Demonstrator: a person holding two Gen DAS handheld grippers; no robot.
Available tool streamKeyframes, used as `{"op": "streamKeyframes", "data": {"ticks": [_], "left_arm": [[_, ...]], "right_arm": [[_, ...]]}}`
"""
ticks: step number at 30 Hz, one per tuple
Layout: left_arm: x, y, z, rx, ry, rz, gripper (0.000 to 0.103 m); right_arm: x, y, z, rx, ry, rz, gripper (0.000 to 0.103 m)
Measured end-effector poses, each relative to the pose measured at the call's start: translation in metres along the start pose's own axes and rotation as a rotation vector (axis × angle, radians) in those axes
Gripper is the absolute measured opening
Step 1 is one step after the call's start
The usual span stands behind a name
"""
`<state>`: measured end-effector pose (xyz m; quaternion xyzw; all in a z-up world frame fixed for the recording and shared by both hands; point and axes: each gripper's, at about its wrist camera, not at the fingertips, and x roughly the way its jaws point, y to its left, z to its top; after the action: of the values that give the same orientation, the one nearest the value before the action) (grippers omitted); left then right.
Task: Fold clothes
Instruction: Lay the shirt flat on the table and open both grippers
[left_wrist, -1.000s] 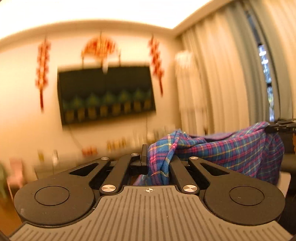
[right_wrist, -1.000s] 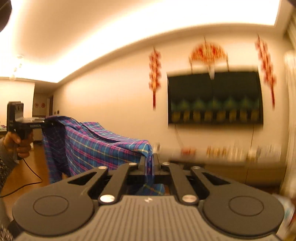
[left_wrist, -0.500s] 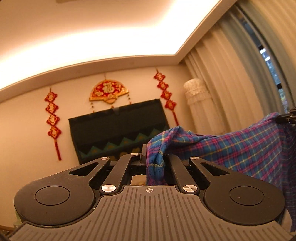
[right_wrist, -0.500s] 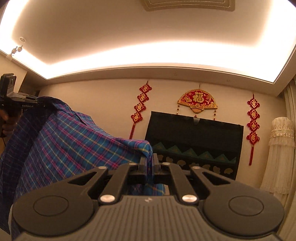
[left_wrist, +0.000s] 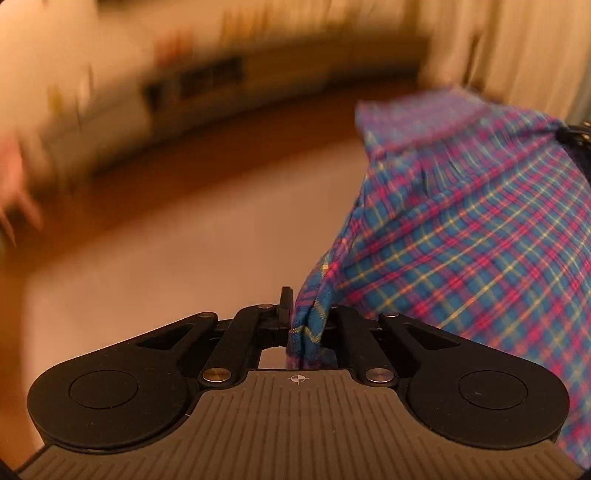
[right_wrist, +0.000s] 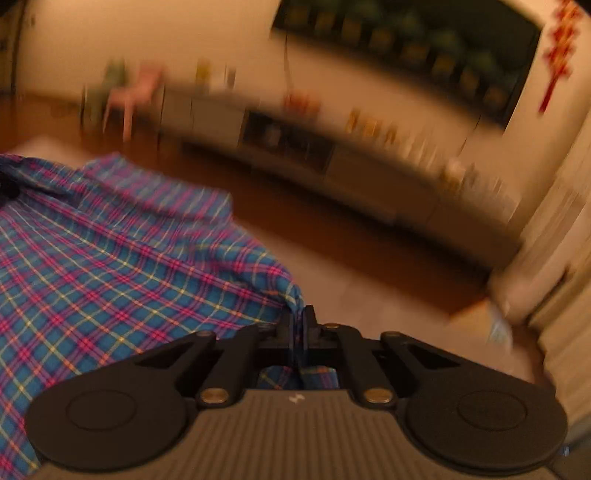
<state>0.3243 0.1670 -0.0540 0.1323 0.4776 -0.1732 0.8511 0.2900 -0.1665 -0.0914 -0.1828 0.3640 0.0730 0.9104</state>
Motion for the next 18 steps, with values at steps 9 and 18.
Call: {"op": "streamKeyframes", "data": {"ticks": [9, 18], "left_arm": [[0.096, 0.005, -0.029, -0.032, -0.03, 0.025, 0.0], [0.119, 0.026, -0.015, -0.108, -0.153, 0.199, 0.02]], "right_arm": [[0.074, 0.033, -0.016, -0.022, 0.075, -0.005, 0.004], [0.05, -0.033, -0.005, 0.274, 0.01, 0.037, 0.044]]}}
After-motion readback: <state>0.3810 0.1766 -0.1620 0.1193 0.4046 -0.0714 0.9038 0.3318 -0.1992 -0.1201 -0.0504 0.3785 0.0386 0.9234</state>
